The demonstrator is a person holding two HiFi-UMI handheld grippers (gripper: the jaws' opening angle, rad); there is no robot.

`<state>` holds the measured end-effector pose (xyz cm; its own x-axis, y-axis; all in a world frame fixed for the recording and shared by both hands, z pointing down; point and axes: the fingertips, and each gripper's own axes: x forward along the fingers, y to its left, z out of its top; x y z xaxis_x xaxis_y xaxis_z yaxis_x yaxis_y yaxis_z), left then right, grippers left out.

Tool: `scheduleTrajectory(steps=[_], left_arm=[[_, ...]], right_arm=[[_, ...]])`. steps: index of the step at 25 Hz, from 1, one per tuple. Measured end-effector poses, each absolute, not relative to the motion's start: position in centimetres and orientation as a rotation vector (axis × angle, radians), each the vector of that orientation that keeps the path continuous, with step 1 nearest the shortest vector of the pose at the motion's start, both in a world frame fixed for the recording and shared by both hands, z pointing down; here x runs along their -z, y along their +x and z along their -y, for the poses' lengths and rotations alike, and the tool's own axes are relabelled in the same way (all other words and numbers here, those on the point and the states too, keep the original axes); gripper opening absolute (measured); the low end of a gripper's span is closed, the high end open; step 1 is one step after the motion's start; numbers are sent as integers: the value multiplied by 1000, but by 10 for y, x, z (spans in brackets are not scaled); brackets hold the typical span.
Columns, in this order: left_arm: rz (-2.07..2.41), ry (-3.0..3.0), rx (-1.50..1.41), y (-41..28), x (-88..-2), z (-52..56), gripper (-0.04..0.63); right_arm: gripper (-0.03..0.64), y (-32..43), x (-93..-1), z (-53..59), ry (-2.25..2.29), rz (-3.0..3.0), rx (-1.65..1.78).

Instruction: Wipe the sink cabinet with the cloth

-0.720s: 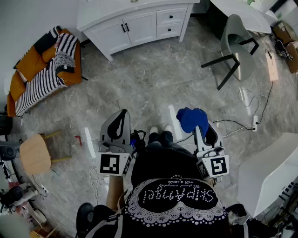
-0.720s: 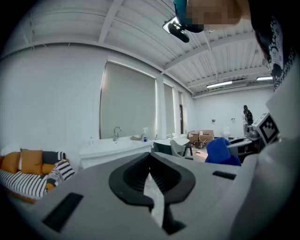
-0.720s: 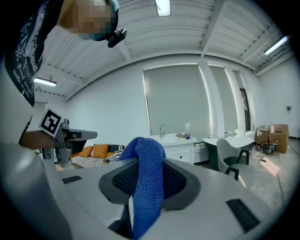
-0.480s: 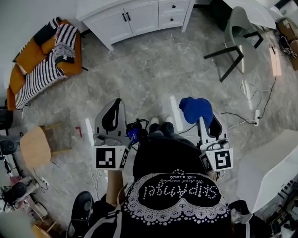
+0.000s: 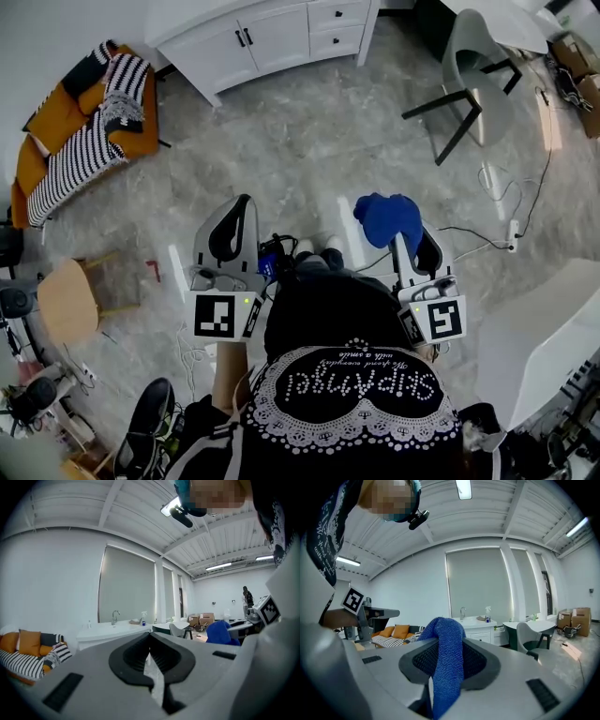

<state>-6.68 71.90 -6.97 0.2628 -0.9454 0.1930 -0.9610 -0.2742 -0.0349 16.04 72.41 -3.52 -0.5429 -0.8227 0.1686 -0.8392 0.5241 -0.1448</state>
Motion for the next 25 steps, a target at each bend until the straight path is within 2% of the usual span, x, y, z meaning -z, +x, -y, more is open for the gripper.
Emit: scheduleTrajectory(steps=[12, 18, 25], left_arm=[[1701, 2422, -249, -9, 47, -715, 5], [1570, 2439, -189, 34, 35, -710, 5], [1442, 2432, -239, 37, 23, -690, 5]], right_arm=[[106, 189, 19, -717, 1469, 2643, -341], [106, 179, 6, -711, 1411, 2662, -381], [106, 160, -1, -694, 1375, 2645, -390]])
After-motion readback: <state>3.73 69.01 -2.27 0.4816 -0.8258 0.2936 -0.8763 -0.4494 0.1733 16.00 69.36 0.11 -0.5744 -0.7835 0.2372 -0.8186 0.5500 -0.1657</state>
